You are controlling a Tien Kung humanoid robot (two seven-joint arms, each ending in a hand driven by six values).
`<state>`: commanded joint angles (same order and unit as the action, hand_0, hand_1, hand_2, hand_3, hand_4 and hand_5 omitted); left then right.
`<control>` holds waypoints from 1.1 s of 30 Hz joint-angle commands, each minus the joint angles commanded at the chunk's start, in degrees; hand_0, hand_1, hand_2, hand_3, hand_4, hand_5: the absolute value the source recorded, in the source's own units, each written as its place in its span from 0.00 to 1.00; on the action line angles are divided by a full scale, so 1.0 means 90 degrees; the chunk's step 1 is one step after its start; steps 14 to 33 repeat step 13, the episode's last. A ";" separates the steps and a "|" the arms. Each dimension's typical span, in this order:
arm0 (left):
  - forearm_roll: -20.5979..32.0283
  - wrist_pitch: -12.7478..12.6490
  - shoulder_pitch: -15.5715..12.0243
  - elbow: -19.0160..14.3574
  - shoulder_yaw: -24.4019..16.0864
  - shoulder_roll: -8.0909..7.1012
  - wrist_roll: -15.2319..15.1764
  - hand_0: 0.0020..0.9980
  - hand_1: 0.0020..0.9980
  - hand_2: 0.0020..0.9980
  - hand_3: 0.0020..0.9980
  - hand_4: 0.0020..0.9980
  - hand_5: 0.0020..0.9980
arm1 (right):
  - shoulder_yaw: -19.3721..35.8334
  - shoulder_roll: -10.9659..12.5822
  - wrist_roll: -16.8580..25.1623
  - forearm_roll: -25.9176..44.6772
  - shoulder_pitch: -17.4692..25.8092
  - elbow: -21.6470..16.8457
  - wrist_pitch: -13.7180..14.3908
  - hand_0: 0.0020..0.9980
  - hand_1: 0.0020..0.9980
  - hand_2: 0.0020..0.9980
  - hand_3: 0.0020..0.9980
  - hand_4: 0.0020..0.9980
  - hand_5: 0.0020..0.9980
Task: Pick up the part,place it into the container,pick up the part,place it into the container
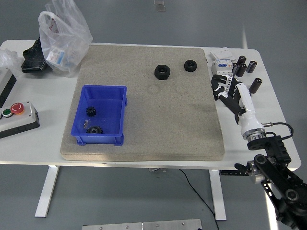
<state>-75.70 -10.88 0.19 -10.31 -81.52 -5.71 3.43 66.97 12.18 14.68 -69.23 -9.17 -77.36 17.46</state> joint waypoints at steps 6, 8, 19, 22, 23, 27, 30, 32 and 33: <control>-0.0196 -0.0227 0.0061 0.0000 -0.0087 0.0017 -0.0038 0.71 0.71 0.67 0.67 0.65 0.23 | 0.0016 -0.0016 0.0020 0.0174 -0.0005 -0.0002 0.0017 0.57 0.67 0.75 0.67 0.85 0.59; -0.0196 -0.0234 0.0078 0.0000 -0.0065 0.0012 -0.0025 0.70 0.57 0.56 0.67 0.65 0.23 | 0.0020 -0.0017 0.0017 0.0199 -0.0014 -0.0013 0.0001 0.56 0.60 0.64 0.69 0.85 0.60; -0.0201 -0.0227 0.0084 0.0000 -0.0038 0.0018 0.0002 0.70 0.57 0.56 0.67 0.65 0.23 | 0.0057 -0.0022 0.0008 0.0238 0.0020 -0.0009 -0.0011 0.56 0.60 0.64 0.69 0.85 0.60; -0.0201 -0.0227 0.0084 0.0000 -0.0038 0.0018 0.0002 0.70 0.57 0.56 0.67 0.65 0.23 | 0.0057 -0.0022 0.0008 0.0238 0.0020 -0.0009 -0.0011 0.56 0.60 0.64 0.69 0.85 0.60; -0.0201 -0.0227 0.0084 0.0000 -0.0038 0.0018 0.0002 0.70 0.57 0.56 0.67 0.65 0.23 | 0.0057 -0.0022 0.0008 0.0238 0.0020 -0.0009 -0.0011 0.56 0.60 0.64 0.69 0.85 0.60; -0.0201 -0.0227 0.0084 0.0000 -0.0038 0.0018 0.0002 0.70 0.57 0.56 0.67 0.65 0.23 | 0.0057 -0.0022 0.0008 0.0238 0.0020 -0.0009 -0.0011 0.56 0.60 0.64 0.69 0.85 0.60; -0.0201 -0.0227 0.0084 0.0000 -0.0038 0.0018 0.0002 0.70 0.57 0.56 0.67 0.65 0.23 | 0.0057 -0.0022 0.0008 0.0238 0.0020 -0.0009 -0.0011 0.56 0.60 0.64 0.69 0.85 0.60; -0.0201 -0.0227 0.0084 0.0000 -0.0038 0.0018 0.0002 0.70 0.57 0.56 0.67 0.65 0.23 | 0.0057 -0.0022 0.0008 0.0238 0.0020 -0.0009 -0.0011 0.56 0.60 0.64 0.69 0.85 0.60; -0.0201 -0.0227 0.0084 0.0000 -0.0038 0.0018 0.0002 0.70 0.57 0.56 0.67 0.65 0.23 | 0.0057 -0.0022 0.0008 0.0238 0.0020 -0.0009 -0.0011 0.56 0.60 0.64 0.69 0.85 0.60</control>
